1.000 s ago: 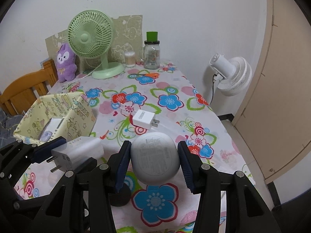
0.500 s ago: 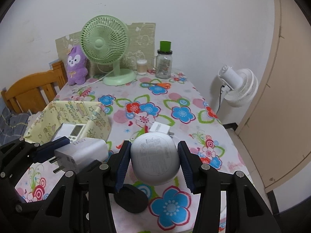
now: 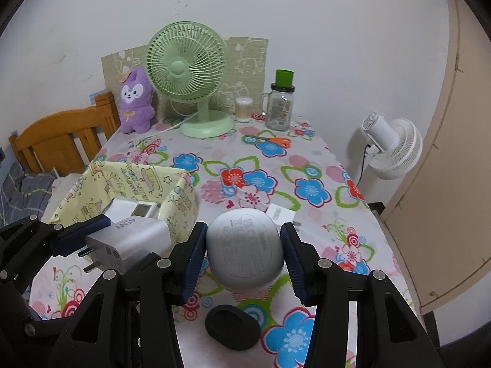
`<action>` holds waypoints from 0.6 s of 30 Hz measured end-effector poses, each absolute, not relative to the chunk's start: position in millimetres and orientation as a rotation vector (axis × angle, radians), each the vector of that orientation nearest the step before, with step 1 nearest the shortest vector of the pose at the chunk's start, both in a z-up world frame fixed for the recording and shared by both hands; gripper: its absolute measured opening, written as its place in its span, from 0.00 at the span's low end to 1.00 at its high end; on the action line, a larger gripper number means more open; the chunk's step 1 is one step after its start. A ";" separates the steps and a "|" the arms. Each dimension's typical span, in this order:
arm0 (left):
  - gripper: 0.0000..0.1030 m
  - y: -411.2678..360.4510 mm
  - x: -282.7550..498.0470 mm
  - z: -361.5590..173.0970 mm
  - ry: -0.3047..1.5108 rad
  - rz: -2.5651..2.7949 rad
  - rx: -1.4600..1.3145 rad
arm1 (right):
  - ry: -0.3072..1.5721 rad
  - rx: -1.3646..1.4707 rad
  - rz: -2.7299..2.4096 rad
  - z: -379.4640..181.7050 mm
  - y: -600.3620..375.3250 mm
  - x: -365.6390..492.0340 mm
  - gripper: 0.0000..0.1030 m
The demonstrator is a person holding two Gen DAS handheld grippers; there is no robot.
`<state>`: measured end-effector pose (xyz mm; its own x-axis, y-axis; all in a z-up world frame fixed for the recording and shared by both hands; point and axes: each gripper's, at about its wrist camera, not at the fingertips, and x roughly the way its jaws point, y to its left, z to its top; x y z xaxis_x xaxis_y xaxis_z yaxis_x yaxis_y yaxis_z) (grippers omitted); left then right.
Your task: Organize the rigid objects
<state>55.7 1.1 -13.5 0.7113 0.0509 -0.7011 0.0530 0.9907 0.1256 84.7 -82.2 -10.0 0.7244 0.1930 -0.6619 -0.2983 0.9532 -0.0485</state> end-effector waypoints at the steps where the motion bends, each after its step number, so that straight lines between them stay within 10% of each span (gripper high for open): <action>1: 0.49 2.6 55.7 -13.6 0.780 0.002 0.140 | 0.712 -0.157 0.275 -10.1 -80.1 85.3 0.51; 18: 0.49 51.1 66.6 -19.2 0.805 0.077 0.112 | 0.727 -0.196 0.341 -13.9 -26.9 101.9 0.51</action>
<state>66.6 51.1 -19.2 0.6911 0.1113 -0.7141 -0.0261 0.9913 0.1293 101.9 -26.9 -13.9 0.6954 0.2364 -0.6786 -0.3712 0.9268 -0.0575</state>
